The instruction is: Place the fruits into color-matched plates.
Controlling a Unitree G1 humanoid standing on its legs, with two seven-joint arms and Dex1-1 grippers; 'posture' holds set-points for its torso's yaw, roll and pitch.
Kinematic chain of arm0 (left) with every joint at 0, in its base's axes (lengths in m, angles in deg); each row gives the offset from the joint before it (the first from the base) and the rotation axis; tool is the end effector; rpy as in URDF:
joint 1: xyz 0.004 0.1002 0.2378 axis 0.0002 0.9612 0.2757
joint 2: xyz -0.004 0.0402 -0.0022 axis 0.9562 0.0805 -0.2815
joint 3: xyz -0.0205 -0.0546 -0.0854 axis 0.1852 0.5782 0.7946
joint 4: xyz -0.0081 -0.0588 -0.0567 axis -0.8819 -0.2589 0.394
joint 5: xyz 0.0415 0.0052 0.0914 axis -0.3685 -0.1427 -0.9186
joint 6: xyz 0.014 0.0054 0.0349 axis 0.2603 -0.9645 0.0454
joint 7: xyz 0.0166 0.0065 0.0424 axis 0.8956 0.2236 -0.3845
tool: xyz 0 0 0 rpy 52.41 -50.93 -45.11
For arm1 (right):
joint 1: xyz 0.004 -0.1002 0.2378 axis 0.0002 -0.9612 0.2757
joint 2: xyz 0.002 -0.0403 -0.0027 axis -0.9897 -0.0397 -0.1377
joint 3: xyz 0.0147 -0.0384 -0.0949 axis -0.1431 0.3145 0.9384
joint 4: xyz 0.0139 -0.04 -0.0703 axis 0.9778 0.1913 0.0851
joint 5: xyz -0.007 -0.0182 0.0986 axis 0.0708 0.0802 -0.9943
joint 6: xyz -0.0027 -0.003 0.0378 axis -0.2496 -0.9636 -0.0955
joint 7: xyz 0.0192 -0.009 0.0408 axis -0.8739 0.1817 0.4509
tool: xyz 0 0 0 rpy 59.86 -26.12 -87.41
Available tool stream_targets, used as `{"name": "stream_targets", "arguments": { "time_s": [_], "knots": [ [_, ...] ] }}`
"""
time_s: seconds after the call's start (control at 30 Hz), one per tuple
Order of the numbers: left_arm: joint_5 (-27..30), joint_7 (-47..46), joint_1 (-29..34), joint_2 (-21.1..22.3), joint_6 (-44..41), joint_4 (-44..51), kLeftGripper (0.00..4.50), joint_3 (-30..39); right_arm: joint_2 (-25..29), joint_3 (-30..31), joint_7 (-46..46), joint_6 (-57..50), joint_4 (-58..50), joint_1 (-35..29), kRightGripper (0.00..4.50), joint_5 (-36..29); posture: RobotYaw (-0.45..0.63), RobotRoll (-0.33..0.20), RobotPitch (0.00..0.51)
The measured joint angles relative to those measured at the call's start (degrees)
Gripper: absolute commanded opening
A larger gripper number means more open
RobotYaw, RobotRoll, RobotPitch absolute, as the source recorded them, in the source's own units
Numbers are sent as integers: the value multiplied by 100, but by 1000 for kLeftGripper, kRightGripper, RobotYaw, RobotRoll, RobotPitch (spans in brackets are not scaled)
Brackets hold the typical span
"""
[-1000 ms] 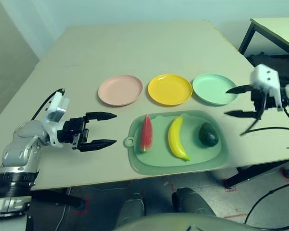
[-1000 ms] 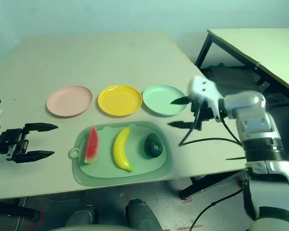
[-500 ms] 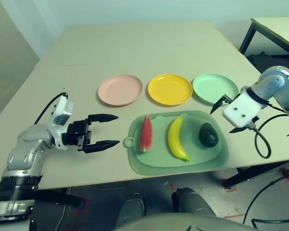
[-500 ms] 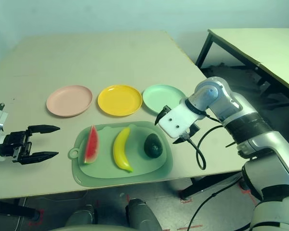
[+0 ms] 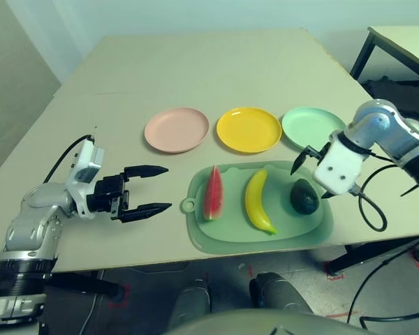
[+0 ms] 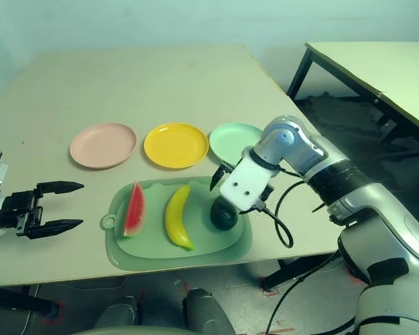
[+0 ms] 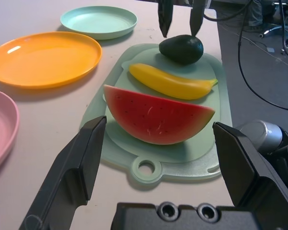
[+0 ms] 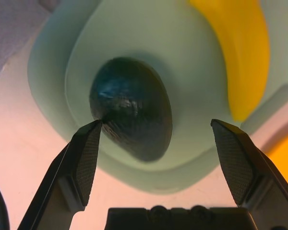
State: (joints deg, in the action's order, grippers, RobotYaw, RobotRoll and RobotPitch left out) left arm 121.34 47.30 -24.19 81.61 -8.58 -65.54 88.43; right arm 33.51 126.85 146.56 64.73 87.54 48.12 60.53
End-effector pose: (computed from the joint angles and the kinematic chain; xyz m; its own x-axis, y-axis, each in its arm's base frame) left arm 0.2186 0.3172 0.1466 0.3102 -0.9336 -0.1794 0.9498 0.2964 0.1000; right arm 0.3052 -0.1819 0.2168 -0.1043 0.3347 -0.9365 -0.5493 -0.8044 -0.2263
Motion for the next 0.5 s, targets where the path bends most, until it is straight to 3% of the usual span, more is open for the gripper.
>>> {"name": "stream_targets", "arguments": {
  "time_s": [0.5],
  "knots": [
    [-20,-192,-139,-5,-9,-18,4500,0,-177,-28,5,-369,62,-259,4470,228,-41,0,45]
  ]
}}
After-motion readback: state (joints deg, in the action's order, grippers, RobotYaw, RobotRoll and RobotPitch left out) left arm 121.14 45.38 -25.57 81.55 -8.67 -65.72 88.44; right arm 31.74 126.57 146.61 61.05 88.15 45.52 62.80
